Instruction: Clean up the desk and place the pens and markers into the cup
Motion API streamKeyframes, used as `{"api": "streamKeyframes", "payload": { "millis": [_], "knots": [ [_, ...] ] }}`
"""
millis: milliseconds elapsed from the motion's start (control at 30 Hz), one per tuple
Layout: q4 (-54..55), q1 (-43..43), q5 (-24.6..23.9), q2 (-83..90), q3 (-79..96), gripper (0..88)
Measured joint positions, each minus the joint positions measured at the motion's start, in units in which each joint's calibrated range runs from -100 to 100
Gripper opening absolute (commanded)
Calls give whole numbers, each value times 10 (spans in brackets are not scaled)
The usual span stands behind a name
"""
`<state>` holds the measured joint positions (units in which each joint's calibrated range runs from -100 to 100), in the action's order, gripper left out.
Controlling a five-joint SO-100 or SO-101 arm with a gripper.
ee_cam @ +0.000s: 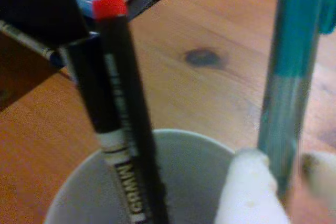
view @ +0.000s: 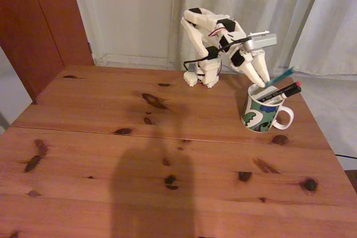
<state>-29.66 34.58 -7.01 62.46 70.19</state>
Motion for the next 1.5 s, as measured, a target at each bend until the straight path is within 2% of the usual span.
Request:
{"api": "streamKeyframes", "payload": {
  "millis": [300,467,533,733,933,1300,1400,1500],
  "knots": [
    [0,-12,0,0,0,151],
    [0,-33,0,0,0,66],
    [0,-49,0,5,0,7],
    [-13,-130,0,63,0,7],
    [-162,-192,0,141,4,7],
    [-519,-219,-3,281,4,7],
    [-582,-219,-16,318,5,7],
    [-592,-222,-21,336,30,7]
  ]
}}
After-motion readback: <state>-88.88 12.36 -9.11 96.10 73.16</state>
